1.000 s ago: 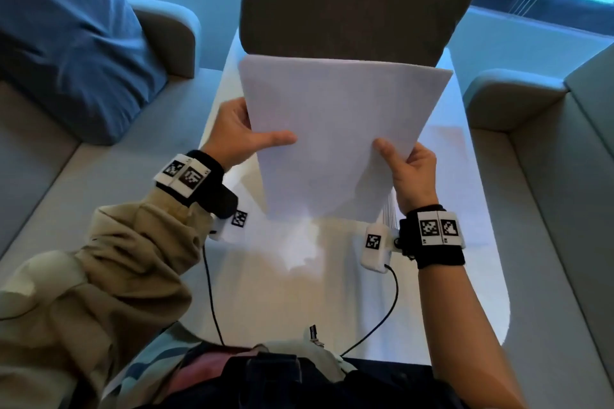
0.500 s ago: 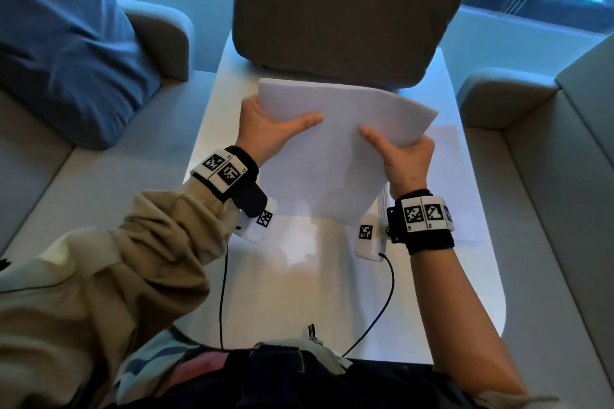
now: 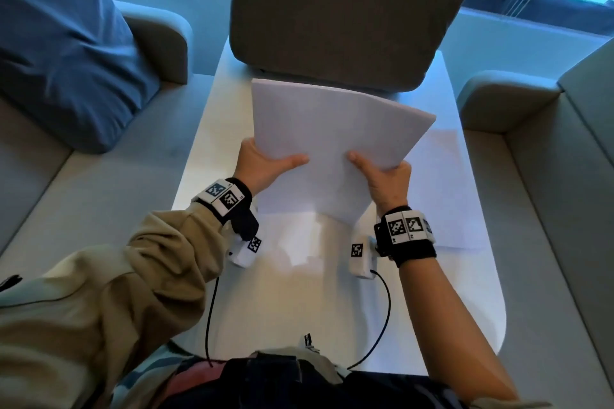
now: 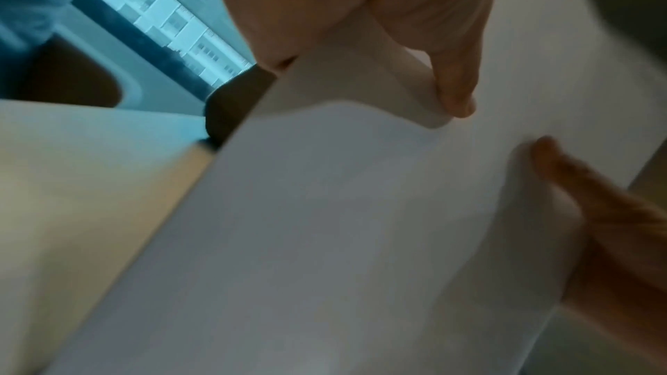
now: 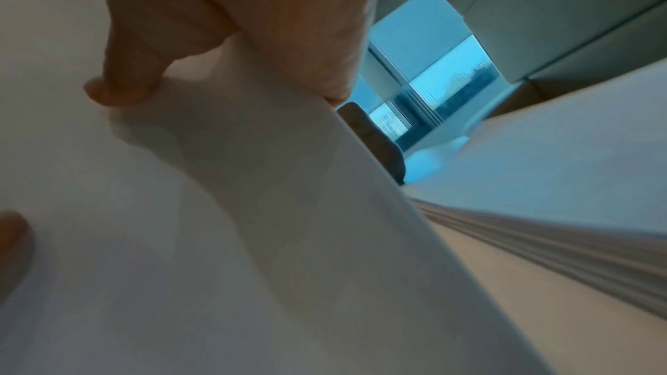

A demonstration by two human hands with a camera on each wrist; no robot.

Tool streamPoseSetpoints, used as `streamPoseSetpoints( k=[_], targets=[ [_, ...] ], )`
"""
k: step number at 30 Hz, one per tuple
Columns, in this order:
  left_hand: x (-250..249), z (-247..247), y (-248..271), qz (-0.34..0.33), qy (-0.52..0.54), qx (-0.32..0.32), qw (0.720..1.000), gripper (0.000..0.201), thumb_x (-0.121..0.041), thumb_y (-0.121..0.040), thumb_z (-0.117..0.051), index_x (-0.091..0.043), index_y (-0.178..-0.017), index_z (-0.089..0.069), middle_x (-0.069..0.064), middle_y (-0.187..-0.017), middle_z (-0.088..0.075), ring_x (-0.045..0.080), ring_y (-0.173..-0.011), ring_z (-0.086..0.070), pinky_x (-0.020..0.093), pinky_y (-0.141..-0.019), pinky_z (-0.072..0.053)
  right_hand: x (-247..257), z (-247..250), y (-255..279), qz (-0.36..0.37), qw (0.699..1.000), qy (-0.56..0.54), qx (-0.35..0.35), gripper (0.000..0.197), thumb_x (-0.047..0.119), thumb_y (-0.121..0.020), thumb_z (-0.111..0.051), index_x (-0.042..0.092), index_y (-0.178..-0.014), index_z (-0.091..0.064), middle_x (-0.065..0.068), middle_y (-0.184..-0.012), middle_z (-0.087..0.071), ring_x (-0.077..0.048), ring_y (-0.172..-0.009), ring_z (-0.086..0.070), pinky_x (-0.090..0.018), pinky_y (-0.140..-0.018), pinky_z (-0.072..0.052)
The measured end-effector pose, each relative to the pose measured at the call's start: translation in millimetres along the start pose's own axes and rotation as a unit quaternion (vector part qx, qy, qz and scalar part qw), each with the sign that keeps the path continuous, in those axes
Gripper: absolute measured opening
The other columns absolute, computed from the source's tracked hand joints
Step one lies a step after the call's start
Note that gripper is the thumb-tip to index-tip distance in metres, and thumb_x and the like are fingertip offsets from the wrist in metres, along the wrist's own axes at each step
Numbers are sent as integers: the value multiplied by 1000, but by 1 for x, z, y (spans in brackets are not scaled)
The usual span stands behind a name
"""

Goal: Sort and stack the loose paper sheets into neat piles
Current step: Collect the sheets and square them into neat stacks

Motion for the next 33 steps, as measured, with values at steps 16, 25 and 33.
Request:
streamPoseSetpoints(
  k=[16,25,33],
  targets=[
    [-22,-42,-27,-32,-6,-85,996,34,-25,-88,-65,-7,-117,-59,-2,-109,-62,9,-96,-59,12,-80,-44,-71,53,2,-88,986,140,-13,15,24,-100,-39,17,-102,-53,-6,-95,-57,-22,-82,-60,-29,-40,-52],
    [50,-187,30,84,-190,173,963,38,-24,-99,-43,-5,-132,-39,17,-127,-55,29,-92,-62,17,-64,-53,-79,180,-40,-152,956,245,-58,21,23,-99,-36,7,-99,-50,-17,-81,-61,-30,-46,-63,-20,-31,-35],
    [68,-248,50,108,-255,219,935,17,-17,-92,-57,-5,-92,-46,-3,-70,-34,13,-60,-45,14,-43,-46,-122,260,-55,-198,944,260,-55,19,16,-99,-39,13,-84,-50,-15,-79,-50,-24,-54,-52,-23,-36,-42]
  ],
)
Point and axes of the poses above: each hand's wrist, its own y-axis away from the middle knuckle, its own z-axis out of the back of the hand, x = y × z, the point moved 8 cm from there along -y, towards the middle knuckle
